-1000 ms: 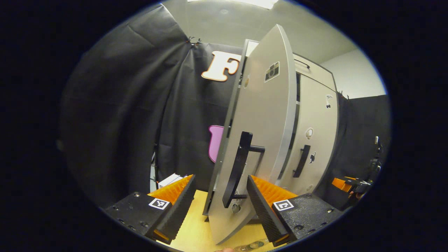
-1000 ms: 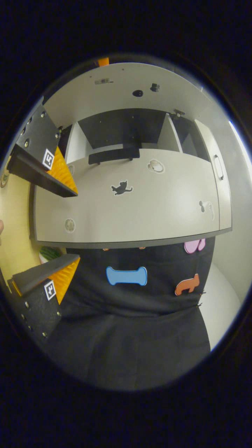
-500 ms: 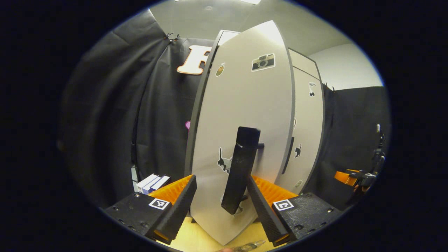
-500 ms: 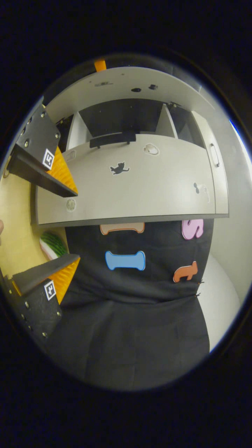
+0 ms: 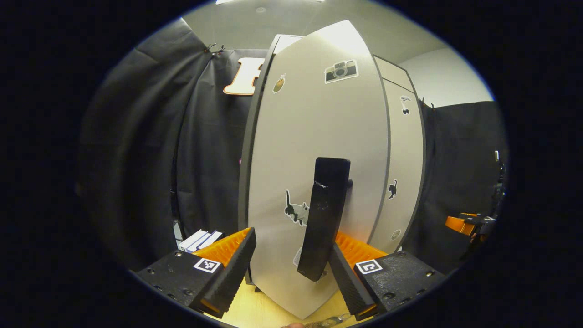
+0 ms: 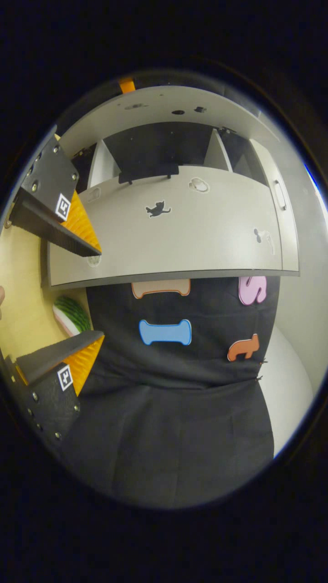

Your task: Grasp the bottle in the cabinet with the left hand and place it on the coaster, then close the right door with the right hand and the left door with the left hand.

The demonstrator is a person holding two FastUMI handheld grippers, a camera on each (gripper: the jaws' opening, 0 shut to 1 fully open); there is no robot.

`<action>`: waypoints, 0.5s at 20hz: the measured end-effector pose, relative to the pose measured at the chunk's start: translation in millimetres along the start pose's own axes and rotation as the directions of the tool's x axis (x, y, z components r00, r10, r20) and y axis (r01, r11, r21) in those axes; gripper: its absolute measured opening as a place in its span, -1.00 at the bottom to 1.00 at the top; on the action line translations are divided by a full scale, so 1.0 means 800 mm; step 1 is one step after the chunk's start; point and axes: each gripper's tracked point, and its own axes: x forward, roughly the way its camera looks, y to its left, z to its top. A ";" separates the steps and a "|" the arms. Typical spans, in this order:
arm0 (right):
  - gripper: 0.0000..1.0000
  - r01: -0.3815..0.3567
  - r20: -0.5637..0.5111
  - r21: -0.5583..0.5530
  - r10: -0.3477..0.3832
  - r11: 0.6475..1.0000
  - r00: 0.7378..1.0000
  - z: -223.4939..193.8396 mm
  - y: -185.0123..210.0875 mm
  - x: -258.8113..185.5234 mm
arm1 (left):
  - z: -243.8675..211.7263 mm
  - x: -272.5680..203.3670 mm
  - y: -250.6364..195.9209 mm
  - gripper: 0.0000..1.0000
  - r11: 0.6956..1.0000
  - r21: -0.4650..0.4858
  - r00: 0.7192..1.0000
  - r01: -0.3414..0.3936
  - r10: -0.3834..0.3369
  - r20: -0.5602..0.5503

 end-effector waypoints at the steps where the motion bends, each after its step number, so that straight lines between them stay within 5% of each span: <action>1: 0.97 0.001 0.000 -0.002 -0.001 1.000 1.000 -0.001 0.000 0.000 | 0.001 0.001 -0.005 0.84 1.000 0.007 1.000 0.011 -0.011 0.000; 3: 0.98 0.004 -0.005 -0.002 -0.004 1.000 1.000 -0.004 -0.001 0.001 | 0.001 0.001 -0.024 0.75 0.997 -0.013 0.998 0.069 -0.069 0.001; 4: 0.98 0.006 -0.007 0.001 -0.006 1.000 1.000 -0.005 -0.001 0.000 | 0.003 0.002 -0.035 0.94 0.995 -0.033 0.995 0.095 -0.095 0.009; 6: 0.98 0.011 -0.009 0.014 -0.011 1.000 1.000 -0.006 -0.005 -0.001 | 0.003 0.012 -0.036 0.84 0.995 -0.027 0.996 0.093 -0.093 0.012; 10: 0.98 0.034 -0.012 0.023 -0.034 0.999 0.999 -0.009 -0.021 -0.006 | 0.000 0.035 -0.059 0.99 0.991 -0.008 0.991 0.137 -0.137 0.004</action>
